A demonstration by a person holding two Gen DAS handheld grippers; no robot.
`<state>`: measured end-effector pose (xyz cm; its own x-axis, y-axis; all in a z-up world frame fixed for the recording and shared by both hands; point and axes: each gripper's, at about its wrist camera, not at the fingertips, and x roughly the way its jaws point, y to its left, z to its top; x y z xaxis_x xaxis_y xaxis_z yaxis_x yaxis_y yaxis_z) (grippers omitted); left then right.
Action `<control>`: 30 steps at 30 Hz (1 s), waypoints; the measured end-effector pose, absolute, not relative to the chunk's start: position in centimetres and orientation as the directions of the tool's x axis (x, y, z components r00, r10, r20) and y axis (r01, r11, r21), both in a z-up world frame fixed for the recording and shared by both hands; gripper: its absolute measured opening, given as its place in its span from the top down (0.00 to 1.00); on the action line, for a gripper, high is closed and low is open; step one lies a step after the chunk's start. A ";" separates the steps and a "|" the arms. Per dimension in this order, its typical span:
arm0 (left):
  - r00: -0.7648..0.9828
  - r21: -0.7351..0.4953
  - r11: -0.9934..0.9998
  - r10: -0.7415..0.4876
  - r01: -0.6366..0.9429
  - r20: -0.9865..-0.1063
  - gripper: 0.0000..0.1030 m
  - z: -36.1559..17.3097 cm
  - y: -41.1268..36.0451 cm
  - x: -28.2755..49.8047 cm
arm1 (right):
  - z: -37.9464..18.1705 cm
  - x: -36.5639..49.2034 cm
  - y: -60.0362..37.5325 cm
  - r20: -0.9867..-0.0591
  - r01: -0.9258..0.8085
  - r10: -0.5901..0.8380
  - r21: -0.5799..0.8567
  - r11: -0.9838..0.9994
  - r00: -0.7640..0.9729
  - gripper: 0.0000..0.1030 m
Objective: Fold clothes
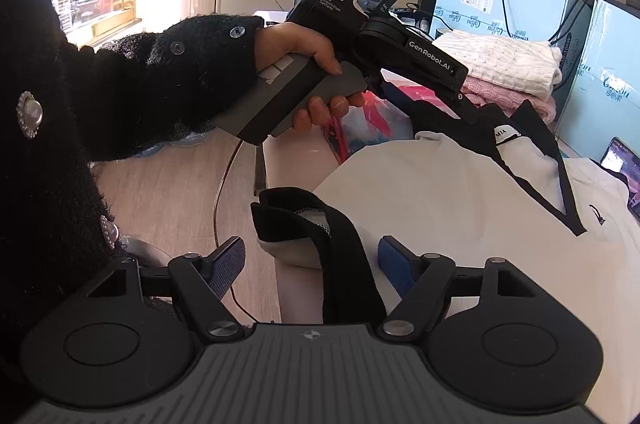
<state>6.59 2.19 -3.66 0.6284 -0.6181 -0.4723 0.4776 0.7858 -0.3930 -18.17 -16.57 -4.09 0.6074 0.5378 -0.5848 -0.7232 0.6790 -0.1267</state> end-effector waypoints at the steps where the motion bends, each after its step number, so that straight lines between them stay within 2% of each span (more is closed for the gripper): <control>1: 0.634 -0.387 0.791 -0.611 0.473 -0.475 0.13 -3.6 1.9 6.6 | -4.2 -18.3 -16.5 -0.578 -0.718 0.528 -0.153 0.679 0.623 0.46; 2: 0.641 -0.375 0.800 -0.600 0.469 -0.479 0.14 -3.6 1.6 6.5 | -4.2 -18.5 -16.4 -0.570 -0.713 0.520 -0.176 0.678 0.636 0.55; 3: 0.653 -0.348 0.814 -0.581 0.465 -0.486 0.18 -3.6 1.2 6.5 | -4.2 -18.6 -16.6 -0.563 -0.715 0.527 -0.176 0.676 0.637 0.57; 4: 0.666 -0.314 0.828 -0.561 0.465 -0.492 0.25 -3.6 0.8 6.5 | -4.1 -18.8 -16.7 -0.556 -0.717 0.533 -0.176 0.674 0.638 0.63; 5: 0.683 -0.258 0.844 -0.533 0.469 -0.500 0.52 -3.7 0.4 6.4 | -4.1 -18.9 -16.9 -0.548 -0.718 0.539 -0.175 0.673 0.639 0.71; 6: 0.697 -0.211 0.855 -0.510 0.473 -0.504 0.71 -3.8 0.2 6.2 | -3.9 -19.1 -17.1 -0.537 -0.715 0.546 -0.166 0.679 0.644 0.76; 7: 0.708 -0.180 0.861 -0.496 0.475 -0.503 0.75 -3.8 0.2 6.0 | -3.8 -19.2 -17.4 -0.525 -0.711 0.553 -0.155 0.686 0.647 0.85; 8: 0.714 -0.173 0.863 -0.493 0.475 -0.497 0.87 -3.7 0.4 5.6 | -3.5 -19.3 -18.0 -0.510 -0.709 0.567 -0.129 0.693 0.647 0.87; 9: 0.718 -0.182 0.862 -0.497 0.473 -0.487 0.89 -3.6 0.8 5.1 | -3.3 -19.3 -18.5 -0.495 -0.707 0.580 -0.103 0.700 0.646 0.88; 15: 0.735 -0.258 0.858 -0.514 0.445 -0.442 0.89 -2.4 3.7 2.0 | -1.4 -20.1 -21.8 -0.397 -0.740 0.701 0.076 0.668 0.592 0.90; 19: 0.705 -0.268 0.875 -0.484 0.404 -0.518 0.88 -3.3 4.5 1.0 | -1.1 -20.9 -22.5 -0.381 -0.762 0.743 0.136 0.633 0.550 0.90; 22: 0.721 -0.266 0.893 -0.450 0.363 -0.526 0.76 -2.9 4.9 1.0 | -1.6 -21.0 -21.9 -0.413 -0.753 0.730 0.140 0.642 0.545 0.90; 23: 0.729 -0.267 0.898 -0.439 0.349 -0.526 0.60 -2.7 5.1 1.1 | -1.6 -21.0 -22.0 -0.412 -0.743 0.725 0.153 0.652 0.552 0.86; 24: 0.745 -0.267 0.899 -0.437 0.347 -0.504 0.38 -2.0 5.3 1.2 | -1.6 -21.0 -22.1 -0.411 -0.732 0.721 0.165 0.661 0.559 0.85; 25: 0.766 -0.267 0.896 -0.441 0.353 -0.467 0.29 -1.1 5.5 1.3 | -1.6 -21.0 -22.3 -0.408 -0.720 0.716 0.178 0.671 0.566 0.68; 26: 0.785 -0.267 0.889 -0.455 0.372 -0.421 0.22 0.1 5.6 1.6 | -1.4 -21.1 -22.8 -0.393 -0.708 0.713 0.188 0.680 0.580 0.52; 28: 0.791 -0.268 0.867 -0.494 0.419 -0.361 0.22 2.2 5.2 2.6 | -0.7 -21.2 -24.1 -0.354 -0.687 0.712 0.216 0.693 0.607 0.45; 30: 0.746 -0.303 0.824 -0.563 0.478 -0.355 0.21 3.6 3.7 5.2 | 0.3 -20.9 -25.7 -0.298 -0.674 0.721 0.261 0.692 0.625 0.39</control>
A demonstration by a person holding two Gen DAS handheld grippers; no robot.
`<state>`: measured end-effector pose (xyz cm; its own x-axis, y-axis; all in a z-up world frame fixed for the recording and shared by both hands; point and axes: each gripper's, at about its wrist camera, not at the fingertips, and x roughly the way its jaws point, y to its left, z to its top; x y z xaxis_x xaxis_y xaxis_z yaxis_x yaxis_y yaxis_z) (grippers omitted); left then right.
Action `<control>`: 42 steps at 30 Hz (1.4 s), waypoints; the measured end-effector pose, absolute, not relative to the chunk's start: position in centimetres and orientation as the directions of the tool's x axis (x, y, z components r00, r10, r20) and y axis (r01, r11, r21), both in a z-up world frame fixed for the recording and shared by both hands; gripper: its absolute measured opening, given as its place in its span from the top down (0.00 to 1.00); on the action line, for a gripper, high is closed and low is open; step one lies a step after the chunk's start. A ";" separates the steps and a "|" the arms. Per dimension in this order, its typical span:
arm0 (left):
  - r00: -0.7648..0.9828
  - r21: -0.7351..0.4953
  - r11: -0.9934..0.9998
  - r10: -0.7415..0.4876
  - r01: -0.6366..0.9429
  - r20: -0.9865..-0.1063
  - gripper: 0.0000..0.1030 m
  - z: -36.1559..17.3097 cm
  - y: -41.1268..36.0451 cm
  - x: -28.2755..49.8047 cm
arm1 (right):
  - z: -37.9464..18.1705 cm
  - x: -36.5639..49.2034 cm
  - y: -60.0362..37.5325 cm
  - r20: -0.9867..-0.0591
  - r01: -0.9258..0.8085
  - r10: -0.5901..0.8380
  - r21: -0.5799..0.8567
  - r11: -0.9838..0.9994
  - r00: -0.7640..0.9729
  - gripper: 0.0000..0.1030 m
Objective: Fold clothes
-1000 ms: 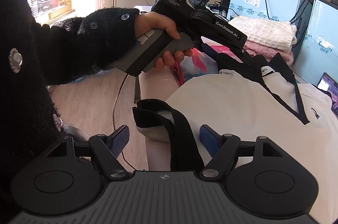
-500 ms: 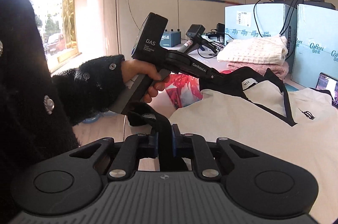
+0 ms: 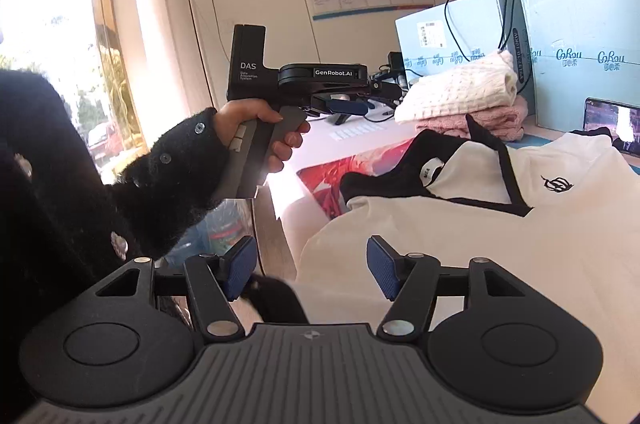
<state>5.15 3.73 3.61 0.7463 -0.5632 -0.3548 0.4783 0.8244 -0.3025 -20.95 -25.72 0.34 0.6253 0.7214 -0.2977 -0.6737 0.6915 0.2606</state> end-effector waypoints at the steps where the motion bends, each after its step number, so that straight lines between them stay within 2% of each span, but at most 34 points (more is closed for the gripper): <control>1: 0.718 -0.323 0.800 -0.598 0.506 -0.356 0.21 4.2 2.9 6.6 | 0.9 -20.8 -26.5 -0.273 -0.660 0.715 0.274 0.699 0.644 0.34; 5: 0.566 -0.461 0.732 -0.681 0.502 -0.465 0.22 3.4 -1.0 14.0 | 2.2 -19.8 -29.9 -0.217 -0.554 0.620 0.297 0.778 0.754 0.29; 9: 0.395 -0.661 0.680 -0.728 0.317 -0.560 0.24 -0.2 -3.4 19.2 | 2.4 -17.6 -34.2 -0.216 -0.375 0.474 0.375 0.848 0.854 0.27; 13: 0.368 -0.719 0.663 -0.734 0.206 -0.571 0.24 -2.8 -4.4 21.0 | 1.3 -15.1 -39.1 -0.231 -0.197 0.345 0.491 0.848 0.910 0.26; 14: 0.373 -0.730 0.655 -0.738 0.194 -0.563 0.29 -3.1 -4.5 21.2 | 0.8 -14.5 -40.3 -0.237 -0.155 0.318 0.522 0.839 0.918 0.26; 16: 0.389 -0.714 0.670 -0.724 0.203 -0.569 0.48 -3.4 -4.9 21.2 | -0.4 -13.4 -42.4 -0.260 -0.070 0.265 0.579 0.812 0.929 0.26; 18: 0.422 -0.652 0.712 -0.692 0.262 -0.586 0.89 -3.4 -5.6 20.9 | -1.7 -12.9 -43.6 -0.286 -0.006 0.229 0.613 0.790 0.931 0.26; 19: 0.449 -0.610 0.730 -0.677 0.308 -0.584 0.96 -3.1 -5.9 20.6 | -2.2 -12.9 -44.0 -0.299 0.017 0.218 0.624 0.782 0.929 0.26; 20: 0.504 -0.546 0.753 -0.655 0.368 -0.564 0.97 -2.5 -6.2 19.8 | -2.6 -12.8 -44.4 -0.311 0.039 0.207 0.632 0.774 0.927 0.26; 24: 0.726 -0.154 0.833 -0.541 0.531 -0.424 0.96 0.4 -7.6 14.8 | -3.2 -12.7 -44.7 -0.346 0.097 0.168 0.631 0.770 0.923 0.26; 26: 0.755 0.004 0.838 -0.490 0.546 -0.435 0.96 0.1 -8.8 13.4 | -3.3 -12.8 -44.7 -0.341 0.093 0.169 0.632 0.769 0.925 0.26; 27: 0.752 0.051 0.838 -0.457 0.543 -0.475 0.90 -0.5 -9.3 13.4 | -3.3 -12.8 -44.7 -0.346 0.097 0.167 0.631 0.770 0.923 0.26; 29: 0.727 0.052 0.849 -0.416 0.526 -0.546 0.89 -1.4 -9.0 14.0 | -3.4 -12.9 -44.7 -0.368 0.123 0.147 0.617 0.777 0.918 0.26; 31: 0.673 -0.022 0.860 -0.415 0.511 -0.612 0.82 -1.9 -7.6 15.1 | -3.4 -12.8 -44.6 -0.400 0.162 0.116 0.596 0.787 0.909 0.26; 34: 0.656 -0.039 0.867 -0.404 0.497 -0.637 0.71 -2.1 -5.9 15.0 | -3.5 -12.9 -44.7 -0.449 0.228 0.062 0.562 0.795 0.892 0.26; 35: 0.660 -0.025 0.875 -0.383 0.483 -0.646 0.59 -2.1 -5.5 14.9 | -3.6 -12.9 -44.8 -0.465 0.252 0.042 0.550 0.796 0.884 0.26; 36: 0.667 -0.017 0.882 -0.369 0.471 -0.648 0.47 -2.1 -5.0 14.7 | -3.7 -12.8 -44.9 -0.478 0.263 0.035 0.541 0.799 0.878 0.26; 42: 0.696 -0.090 0.851 -0.479 0.517 -0.535 0.44 0.1 -3.7 12.8 | -1.5 -11.1 -43.6 -0.525 0.230 0.022 0.411 0.882 0.851 0.26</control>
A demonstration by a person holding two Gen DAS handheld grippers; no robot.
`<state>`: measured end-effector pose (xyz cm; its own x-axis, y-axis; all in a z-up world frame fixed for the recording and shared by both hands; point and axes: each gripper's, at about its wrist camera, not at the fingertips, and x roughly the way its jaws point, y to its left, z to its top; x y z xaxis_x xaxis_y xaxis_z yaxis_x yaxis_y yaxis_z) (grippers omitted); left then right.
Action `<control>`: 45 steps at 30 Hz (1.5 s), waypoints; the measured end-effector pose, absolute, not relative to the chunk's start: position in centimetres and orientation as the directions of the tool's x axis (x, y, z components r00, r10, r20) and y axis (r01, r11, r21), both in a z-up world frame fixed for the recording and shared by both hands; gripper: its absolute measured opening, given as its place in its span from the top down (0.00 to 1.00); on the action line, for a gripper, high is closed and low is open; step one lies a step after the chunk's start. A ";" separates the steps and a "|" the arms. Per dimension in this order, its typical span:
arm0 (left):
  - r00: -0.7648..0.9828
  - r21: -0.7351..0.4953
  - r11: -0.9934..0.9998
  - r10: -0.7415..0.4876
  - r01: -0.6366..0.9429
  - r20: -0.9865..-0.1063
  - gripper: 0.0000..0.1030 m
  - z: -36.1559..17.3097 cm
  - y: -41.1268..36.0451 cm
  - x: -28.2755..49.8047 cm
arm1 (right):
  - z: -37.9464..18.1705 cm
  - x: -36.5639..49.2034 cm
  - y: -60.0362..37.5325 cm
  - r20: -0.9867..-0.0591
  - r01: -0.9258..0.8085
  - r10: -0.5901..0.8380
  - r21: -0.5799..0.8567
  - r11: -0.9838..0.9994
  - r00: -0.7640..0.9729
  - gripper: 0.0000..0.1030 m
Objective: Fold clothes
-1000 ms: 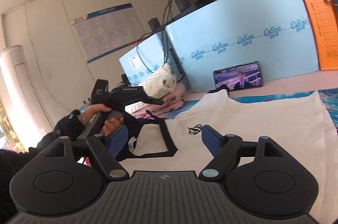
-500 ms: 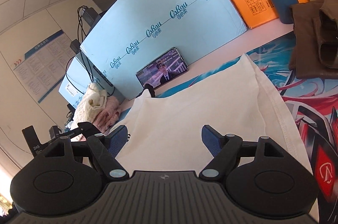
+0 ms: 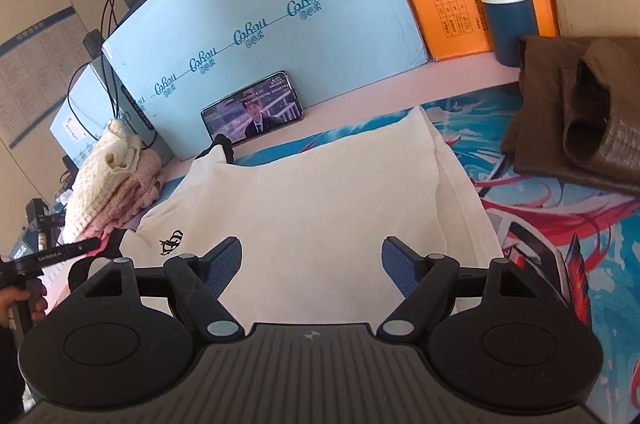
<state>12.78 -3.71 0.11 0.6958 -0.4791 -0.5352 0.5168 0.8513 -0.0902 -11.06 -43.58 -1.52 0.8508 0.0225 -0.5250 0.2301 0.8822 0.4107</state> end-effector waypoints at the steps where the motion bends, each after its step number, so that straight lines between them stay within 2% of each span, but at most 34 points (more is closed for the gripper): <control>1: 0.698 -0.087 0.840 -0.499 0.536 -0.514 0.43 0.5 -4.2 12.5 | -0.8 -10.2 -43.2 -0.530 0.218 0.022 0.386 0.897 0.847 0.26; 4: 0.696 -0.059 0.805 -0.544 0.590 -0.469 0.38 1.1 -5.9 11.6 | 1.1 -6.1 -42.2 -0.529 0.159 0.067 0.370 0.916 0.846 0.24; 6: 0.689 -0.024 0.792 -0.545 0.610 -0.478 0.29 0.6 -7.3 11.3 | 2.0 -2.8 -41.6 -0.528 0.126 0.101 0.376 0.918 0.843 0.24; 10: 0.690 0.034 0.793 -0.507 0.608 -0.516 0.29 -0.9 -8.4 11.1 | 1.9 4.9 -39.7 -0.545 0.096 0.176 0.434 0.896 0.820 0.24; 15: 0.675 0.002 0.796 -0.513 0.606 -0.530 0.28 -1.6 -7.5 11.4 | -0.4 12.5 -36.6 -0.581 0.112 0.135 0.369 0.923 0.803 0.24; 16: 0.674 -0.005 0.797 -0.514 0.604 -0.530 0.28 -1.7 -7.2 11.5 | -1.2 13.7 -36.1 -0.599 0.128 0.126 0.363 0.923 0.791 0.27; 18: 0.672 -0.016 0.797 -0.520 0.604 -0.528 0.26 -1.6 -6.9 11.7 | -2.6 14.9 -35.4 -0.628 0.142 0.117 0.346 0.927 0.770 0.48; 19: 0.671 -0.017 0.797 -0.520 0.604 -0.528 0.26 -1.6 -6.7 11.8 | -3.2 15.5 -35.0 -0.640 0.149 0.109 0.335 0.930 0.761 0.71; 20: 0.673 -0.018 0.798 -0.519 0.602 -0.527 0.26 -1.6 -6.6 11.9 | -3.2 15.5 -34.9 -0.634 0.159 0.074 0.302 0.940 0.770 0.89; 22: 0.679 -0.021 0.805 -0.514 0.593 -0.524 0.25 -1.5 -6.3 12.2 | -3.3 15.5 -34.6 -0.620 0.180 0.004 0.235 0.955 0.785 0.89; 24: 0.682 -0.051 0.818 -0.511 0.573 -0.523 0.25 -1.5 -5.7 12.9 | -3.4 15.5 -34.4 -0.601 0.205 -0.063 0.171 0.964 0.797 0.90; 28: 0.678 -0.104 0.838 -0.501 0.537 -0.539 0.25 -1.7 -4.7 13.9 | -3.9 16.2 -34.6 -0.610 0.223 -0.105 0.121 0.967 0.785 0.88; 30: 0.649 -0.196 0.819 -0.552 0.540 -0.523 0.25 -1.6 -3.7 14.4 | -3.7 15.9 -34.7 -0.614 0.224 -0.096 0.135 0.965 0.783 0.76; 31: 0.618 -0.280 0.796 -0.597 0.537 -0.512 0.25 -1.6 -3.1 15.0 | -3.5 15.7 -34.8 -0.614 0.225 -0.090 0.146 0.963 0.784 0.60; 32: 0.584 -0.372 0.764 -0.643 0.527 -0.496 0.26 -1.8 -2.3 15.6 | -3.1 15.0 -35.2 -0.598 0.229 -0.074 0.187 0.955 0.798 0.49; 34: 0.535 -0.486 0.724 -0.689 0.489 -0.488 0.30 -2.3 -1.7 16.8 | -2.2 13.3 -35.5 -0.556 0.231 -0.072 0.222 0.947 0.828 0.43; 36: 0.507 -0.510 0.716 -0.698 0.477 -0.505 0.44 -2.7 -2.0 17.4 | -1.2 11.0 -34.8 -0.509 0.213 -0.083 0.202 0.956 0.857 0.42; 37: 0.493 -0.521 0.712 -0.702 0.471 -0.514 0.46 -2.9 -2.2 17.8 | -1.1 10.3 -34.3 -0.500 0.180 -0.058 0.199 0.963 0.864 0.40; 40: 0.479 -0.504 0.722 -0.692 0.475 -0.540 0.73 -3.3 -2.9 18.3 | -1.5 8.7 -33.8 -0.522 0.110 0.041 0.255 0.961 0.852 0.40; 41: 0.480 -0.493 0.722 -0.691 0.485 -0.540 0.89 -3.3 -3.0 18.3 | -1.8 8.5 -33.5 -0.532 0.091 0.072 0.274 0.957 0.844 0.40; 42: 0.485 -0.482 0.719 -0.694 0.501 -0.532 0.95 -3.3 -3.1 18.1 | -2.2 8.4 -33.4 -0.530 0.079 0.084 0.278 0.957 0.844 0.40; 45: 0.546 -0.436 0.723 -0.691 0.536 -0.474 0.95 -2.0 -2.4 16.4 | -3.1 8.2 -33.0 -0.542 0.081 0.077 0.262 0.962 0.837 0.39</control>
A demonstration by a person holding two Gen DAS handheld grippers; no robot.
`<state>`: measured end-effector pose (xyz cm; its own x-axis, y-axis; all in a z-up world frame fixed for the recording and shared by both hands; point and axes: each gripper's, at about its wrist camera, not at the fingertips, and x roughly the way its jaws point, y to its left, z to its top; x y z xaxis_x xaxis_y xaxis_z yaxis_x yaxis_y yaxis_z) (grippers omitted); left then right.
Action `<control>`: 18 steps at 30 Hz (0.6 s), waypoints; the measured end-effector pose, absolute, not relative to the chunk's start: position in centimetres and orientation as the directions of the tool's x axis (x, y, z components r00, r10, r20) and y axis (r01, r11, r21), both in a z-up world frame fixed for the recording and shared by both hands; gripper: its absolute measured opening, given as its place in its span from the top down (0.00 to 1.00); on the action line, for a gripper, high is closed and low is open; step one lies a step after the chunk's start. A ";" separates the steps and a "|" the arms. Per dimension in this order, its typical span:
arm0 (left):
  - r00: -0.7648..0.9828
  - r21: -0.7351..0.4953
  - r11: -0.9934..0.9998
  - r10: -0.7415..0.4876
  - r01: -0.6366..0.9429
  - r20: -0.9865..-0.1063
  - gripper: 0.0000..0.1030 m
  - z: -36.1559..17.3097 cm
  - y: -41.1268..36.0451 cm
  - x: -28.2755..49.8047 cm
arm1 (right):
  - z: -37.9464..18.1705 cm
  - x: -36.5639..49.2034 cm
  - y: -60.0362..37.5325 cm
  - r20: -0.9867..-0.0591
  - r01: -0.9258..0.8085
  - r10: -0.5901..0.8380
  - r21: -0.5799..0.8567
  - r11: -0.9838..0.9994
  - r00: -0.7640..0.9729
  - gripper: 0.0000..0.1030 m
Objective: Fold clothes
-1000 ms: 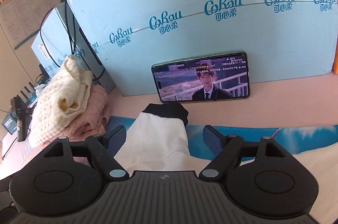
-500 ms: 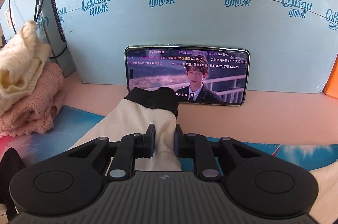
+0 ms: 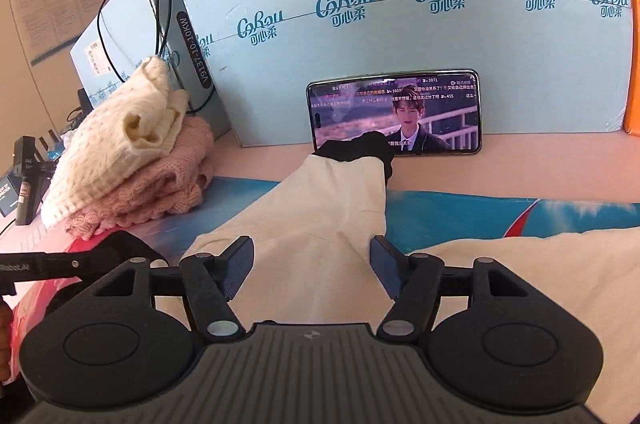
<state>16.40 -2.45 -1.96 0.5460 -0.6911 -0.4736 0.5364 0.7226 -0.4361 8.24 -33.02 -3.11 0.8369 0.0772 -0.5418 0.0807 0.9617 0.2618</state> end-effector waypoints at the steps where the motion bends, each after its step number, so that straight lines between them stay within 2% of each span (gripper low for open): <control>1: 0.568 -0.424 0.725 -0.689 0.543 -0.450 0.95 -1.3 -2.1 15.7 | -3.4 8.3 -32.9 -0.547 0.086 0.070 0.254 0.963 0.834 0.39; 3: 0.613 -0.405 0.729 -0.684 0.552 -0.394 0.95 0.3 -0.9 14.1 | -3.7 8.3 -33.1 -0.547 0.088 0.068 0.255 0.963 0.834 0.39; 6: 0.636 -0.409 0.732 -0.679 0.546 -0.367 0.95 1.2 0.6 12.3 | -4.0 8.3 -33.2 -0.542 0.087 0.066 0.253 0.964 0.838 0.39; 14: 0.617 -0.402 0.788 -0.616 0.467 -0.490 0.94 -3.1 1.5 10.8 | -4.1 8.1 -33.5 -0.537 0.091 0.071 0.269 0.959 0.841 0.36; 17: 0.607 -0.379 0.801 -0.598 0.463 -0.523 0.88 -3.0 1.0 11.8 | -4.0 7.9 -33.5 -0.542 0.104 0.056 0.261 0.960 0.838 0.35; 18: 0.614 -0.366 0.805 -0.593 0.467 -0.522 0.78 -2.7 0.9 11.9 | -3.9 7.8 -33.7 -0.545 0.112 0.050 0.261 0.959 0.837 0.34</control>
